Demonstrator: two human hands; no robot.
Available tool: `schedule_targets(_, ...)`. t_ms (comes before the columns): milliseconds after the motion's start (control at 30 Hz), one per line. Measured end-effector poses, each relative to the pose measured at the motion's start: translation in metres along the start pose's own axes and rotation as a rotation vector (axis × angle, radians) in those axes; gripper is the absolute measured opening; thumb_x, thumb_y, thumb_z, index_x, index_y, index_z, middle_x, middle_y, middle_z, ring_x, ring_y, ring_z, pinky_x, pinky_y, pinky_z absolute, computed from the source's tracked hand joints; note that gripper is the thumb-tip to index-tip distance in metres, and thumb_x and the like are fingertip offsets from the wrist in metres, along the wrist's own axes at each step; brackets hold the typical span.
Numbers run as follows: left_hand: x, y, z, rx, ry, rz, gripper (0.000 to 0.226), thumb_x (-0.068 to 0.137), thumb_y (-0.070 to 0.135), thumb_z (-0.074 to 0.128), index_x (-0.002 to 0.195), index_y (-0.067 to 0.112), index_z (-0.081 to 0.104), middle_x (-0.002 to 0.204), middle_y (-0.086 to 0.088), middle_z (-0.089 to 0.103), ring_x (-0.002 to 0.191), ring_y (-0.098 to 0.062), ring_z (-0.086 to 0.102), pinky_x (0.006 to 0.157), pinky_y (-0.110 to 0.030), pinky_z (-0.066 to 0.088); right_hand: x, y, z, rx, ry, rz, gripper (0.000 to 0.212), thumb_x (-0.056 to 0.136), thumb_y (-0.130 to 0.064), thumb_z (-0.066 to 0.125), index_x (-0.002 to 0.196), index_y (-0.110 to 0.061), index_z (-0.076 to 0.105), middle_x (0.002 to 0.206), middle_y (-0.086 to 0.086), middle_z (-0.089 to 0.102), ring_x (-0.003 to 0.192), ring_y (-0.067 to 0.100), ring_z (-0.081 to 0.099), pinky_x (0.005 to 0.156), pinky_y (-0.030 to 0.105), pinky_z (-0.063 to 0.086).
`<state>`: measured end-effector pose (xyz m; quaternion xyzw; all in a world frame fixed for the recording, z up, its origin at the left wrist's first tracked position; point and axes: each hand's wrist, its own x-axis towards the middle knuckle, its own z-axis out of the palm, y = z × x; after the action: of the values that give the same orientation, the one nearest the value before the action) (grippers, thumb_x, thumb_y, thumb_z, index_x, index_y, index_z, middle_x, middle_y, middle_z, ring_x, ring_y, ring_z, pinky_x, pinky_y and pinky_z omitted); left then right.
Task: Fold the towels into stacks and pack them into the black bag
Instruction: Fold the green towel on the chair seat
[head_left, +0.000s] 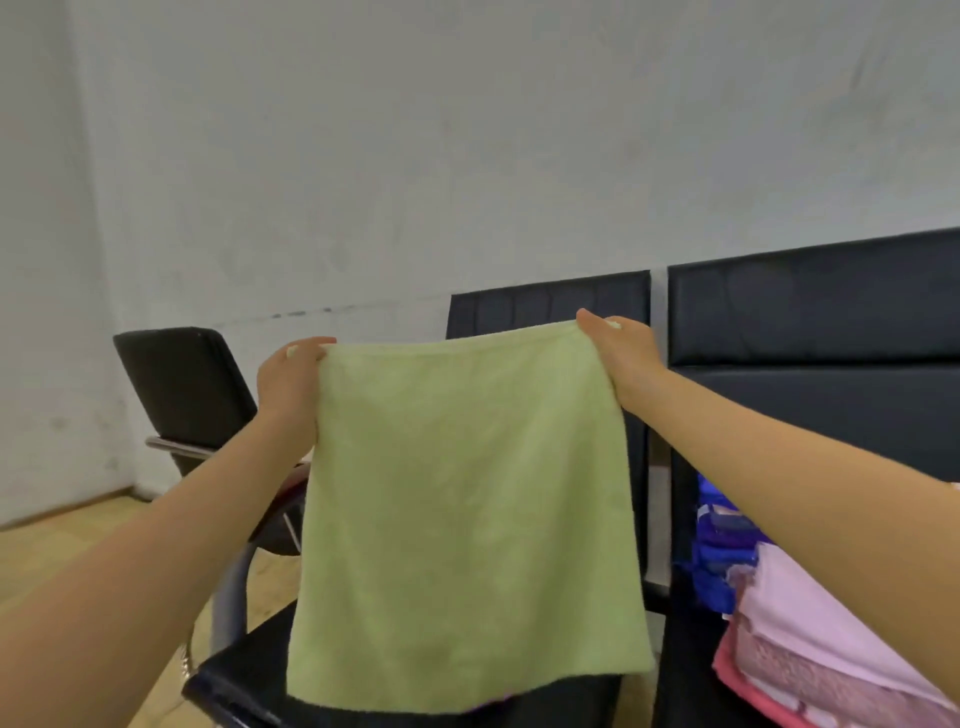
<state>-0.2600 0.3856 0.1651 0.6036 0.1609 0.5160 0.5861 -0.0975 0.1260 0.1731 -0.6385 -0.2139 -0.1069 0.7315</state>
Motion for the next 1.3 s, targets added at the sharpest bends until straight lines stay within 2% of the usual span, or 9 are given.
schedule_targets(100,0.004,-0.012,-0.010,0.031,-0.105,-0.169,0.028,0.094,0.014,0.045,0.107,0.023,0.068,0.104,0.000,0.059,0.088,-0.019,0.055,0.083,-0.034,0.049,0.007,0.018,-0.002,0.029,-0.118,0.225,0.039,0.095,-0.027,0.058,0.119,0.004,0.060,0.115,0.019,0.066,0.098,0.027,0.064,0.088,0.036,0.053)
schedule_targets(167,0.007,-0.033,-0.019,0.122,-0.194,-0.217,0.028,0.094,0.013,0.045,0.106,0.023,0.068,0.107,-0.004,0.059,0.093,-0.023,0.056,0.082,-0.036,0.050,0.010,0.044,-0.002,-0.004,-0.169,0.318,0.039,0.096,-0.025,0.059,0.122,0.003,0.057,0.107,0.015,0.067,0.093,0.028,0.066,0.090,0.041,0.054)
schedule_targets(267,0.010,-0.076,-0.031,0.447,-0.328,-0.089,0.025,0.094,0.012,0.048,0.103,0.023,0.068,0.116,-0.004,0.061,0.106,-0.022,0.054,0.090,-0.035,0.045,0.012,0.090,0.001,-0.191,-0.156,0.335,0.039,0.095,-0.025,0.059,0.121,0.004,0.058,0.111,0.016,0.065,0.101,0.031,0.063,0.093,0.040,0.051)
schedule_targets(400,0.004,-0.149,-0.042,0.837,-0.423,0.146,0.015,0.091,0.015,0.057,0.091,0.026,0.067,0.099,0.003,0.064,0.091,-0.015,0.058,0.071,-0.026,0.041,0.002,0.159,0.012,-0.597,-0.153,0.269,0.038,0.095,-0.028,0.055,0.115,0.004,0.064,0.121,0.015,0.064,0.112,0.030,0.059,0.092,0.036,0.048)
schedule_targets(567,0.008,-0.250,-0.048,1.199,-0.380,0.188,0.025,0.094,0.024,0.053,0.119,0.026,0.059,0.115,-0.001,0.064,0.092,-0.019,0.060,0.071,-0.033,0.048,-0.008,0.249,0.022,-0.856,-0.265,0.264,0.027,0.093,-0.026,0.056,0.096,-0.006,0.073,0.098,0.009,0.070,0.096,0.028,0.063,0.088,0.038,0.052)
schedule_targets(667,0.007,-0.297,-0.042,1.186,-0.320,0.124,0.031,0.096,0.017,0.048,0.126,0.021,0.056,0.119,-0.005,0.064,0.099,-0.024,0.061,0.071,-0.032,0.046,-0.006,0.298,0.032,-0.854,-0.230,0.251,0.020,0.089,-0.016,0.053,0.088,-0.010,0.072,0.092,0.007,0.069,0.091,0.028,0.062,0.081,0.036,0.050)
schedule_targets(900,-0.007,-0.339,-0.033,1.028,-0.294,-0.122,0.047,0.094,0.021,0.053,0.139,0.017,0.043,0.133,-0.013,0.052,0.119,-0.032,0.051,0.096,-0.049,0.049,-0.024,0.348,0.047,-0.936,-0.271,0.305,0.041,0.095,-0.023,0.046,0.135,-0.018,0.050,0.136,0.012,0.051,0.127,0.032,0.045,0.099,0.035,0.042)
schedule_targets(1133,-0.071,-0.271,-0.010,0.849,-0.378,0.038,0.035,0.095,0.018,0.051,0.130,0.021,0.052,0.125,-0.004,0.055,0.108,-0.018,0.055,0.089,-0.032,0.047,-0.084,0.301,0.030,-0.891,-0.191,0.139,0.029,0.094,-0.019,0.046,0.119,-0.015,0.060,0.120,0.009,0.056,0.117,0.028,0.045,0.094,0.038,0.043)
schedule_targets(1300,-0.143,-0.221,-0.027,0.855,-0.561,0.074,0.024,0.096,0.024,0.052,0.119,0.027,0.054,0.105,0.004,0.055,0.086,-0.007,0.056,0.074,-0.025,0.045,-0.136,0.260,0.022,-0.772,-0.397,0.114,0.022,0.090,-0.025,0.048,0.091,-0.013,0.066,0.087,0.001,0.066,0.085,0.024,0.061,0.077,0.039,0.050)
